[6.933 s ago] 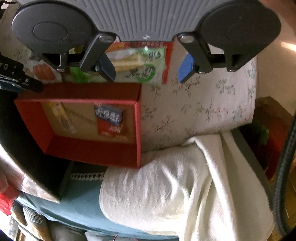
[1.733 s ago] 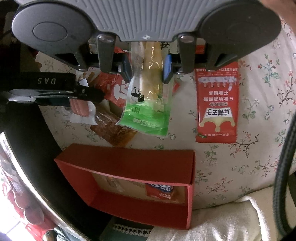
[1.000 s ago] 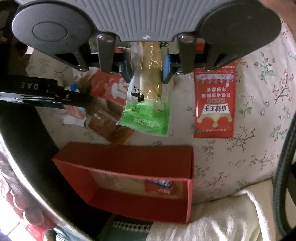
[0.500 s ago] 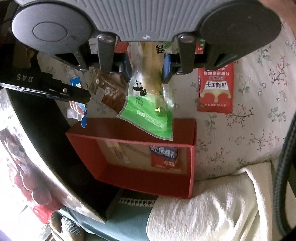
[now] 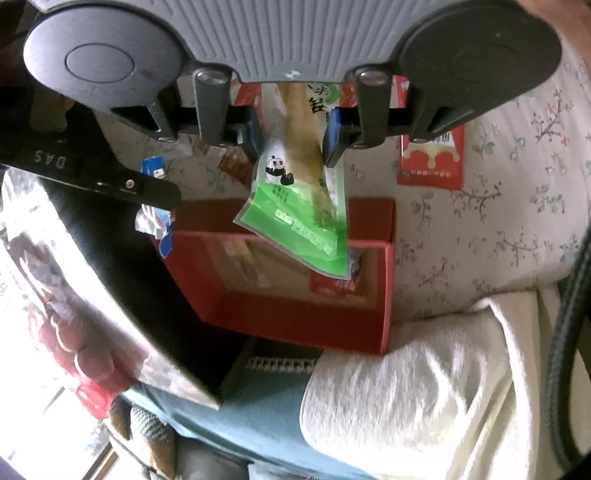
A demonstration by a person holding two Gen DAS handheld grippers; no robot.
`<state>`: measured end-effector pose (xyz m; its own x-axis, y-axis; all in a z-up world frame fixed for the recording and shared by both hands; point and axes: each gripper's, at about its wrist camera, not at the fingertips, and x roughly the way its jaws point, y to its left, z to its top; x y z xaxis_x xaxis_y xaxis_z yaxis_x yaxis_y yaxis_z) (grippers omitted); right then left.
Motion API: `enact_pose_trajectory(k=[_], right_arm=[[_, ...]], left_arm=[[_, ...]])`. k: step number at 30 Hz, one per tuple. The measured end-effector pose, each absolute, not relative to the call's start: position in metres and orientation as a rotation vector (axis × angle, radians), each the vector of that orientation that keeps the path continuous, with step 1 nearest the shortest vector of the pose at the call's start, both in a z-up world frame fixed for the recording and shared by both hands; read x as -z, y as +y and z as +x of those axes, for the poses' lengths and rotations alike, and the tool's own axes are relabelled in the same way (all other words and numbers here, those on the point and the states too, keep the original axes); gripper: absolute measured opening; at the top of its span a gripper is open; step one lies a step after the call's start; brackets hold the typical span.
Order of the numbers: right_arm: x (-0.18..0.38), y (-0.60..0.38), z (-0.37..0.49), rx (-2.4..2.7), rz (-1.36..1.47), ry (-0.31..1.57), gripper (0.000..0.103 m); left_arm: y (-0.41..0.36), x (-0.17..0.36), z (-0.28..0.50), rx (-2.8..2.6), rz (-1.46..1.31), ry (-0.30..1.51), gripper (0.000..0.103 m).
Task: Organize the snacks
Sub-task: 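Lift both held packets and carry them over the red box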
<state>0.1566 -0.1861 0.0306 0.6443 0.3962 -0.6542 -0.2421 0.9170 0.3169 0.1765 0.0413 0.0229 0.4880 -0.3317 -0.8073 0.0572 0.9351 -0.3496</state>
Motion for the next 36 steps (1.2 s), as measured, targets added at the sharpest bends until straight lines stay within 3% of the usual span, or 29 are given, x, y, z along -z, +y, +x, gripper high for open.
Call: enact_pose_trajectory(k=[36], right_arm=[[-0.049, -0.182, 0.19, -0.331, 0.262, 0.681, 0.084]], left_arm=[[0.034, -0.069, 0.226, 0.216, -0.332, 0.878, 0.028]])
